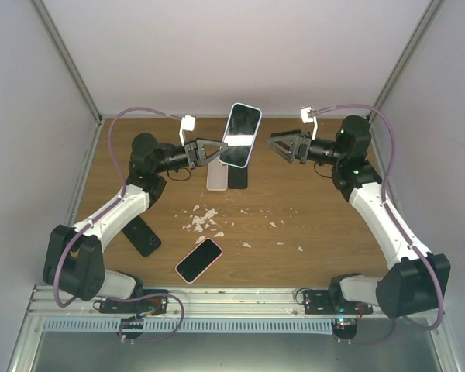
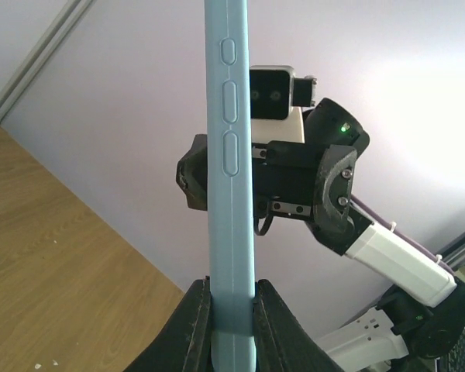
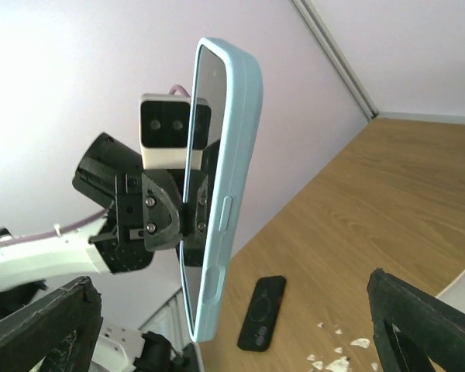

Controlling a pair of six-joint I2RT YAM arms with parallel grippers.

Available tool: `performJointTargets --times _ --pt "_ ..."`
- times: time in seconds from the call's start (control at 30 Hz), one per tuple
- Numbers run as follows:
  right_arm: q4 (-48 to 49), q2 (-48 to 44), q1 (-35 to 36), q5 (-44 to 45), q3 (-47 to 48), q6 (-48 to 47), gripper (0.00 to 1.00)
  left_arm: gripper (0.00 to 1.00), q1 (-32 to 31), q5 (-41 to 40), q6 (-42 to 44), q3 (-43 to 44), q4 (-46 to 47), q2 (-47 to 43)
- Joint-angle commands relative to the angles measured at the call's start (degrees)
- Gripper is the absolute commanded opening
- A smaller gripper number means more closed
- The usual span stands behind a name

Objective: Take the phone out of the phone case
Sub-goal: Adjust the phone.

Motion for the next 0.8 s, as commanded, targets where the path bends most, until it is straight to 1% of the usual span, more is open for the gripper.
performJointTargets --times 0.0,0.23,0.37,0.63,0.77 --pt "12.8 2.09 0.75 -0.82 -1.08 13.85 0.92 0.0 -0.71 -2.57 -1.66 0.15 7.18 -1.9" --pt "16.3 5.82 4.23 1.1 2.33 18.13 0.84 0.0 -1.28 -3.57 -1.67 0.64 6.16 -1.13" --pt "19.0 7.91 5.26 1.47 3.49 20.79 0.76 0.0 -1.78 -3.83 -1.66 0.39 5.69 -1.17" --pt "20.41 10.24 7.2 1.77 5.51 21.67 0.56 0.0 -2.76 -4.18 -1.58 0.87 5.14 -0.52" --pt "20.92 10.52 7.38 1.63 5.45 21.92 0.42 0.0 -3.46 -4.16 -1.36 0.9 4.87 -0.14"
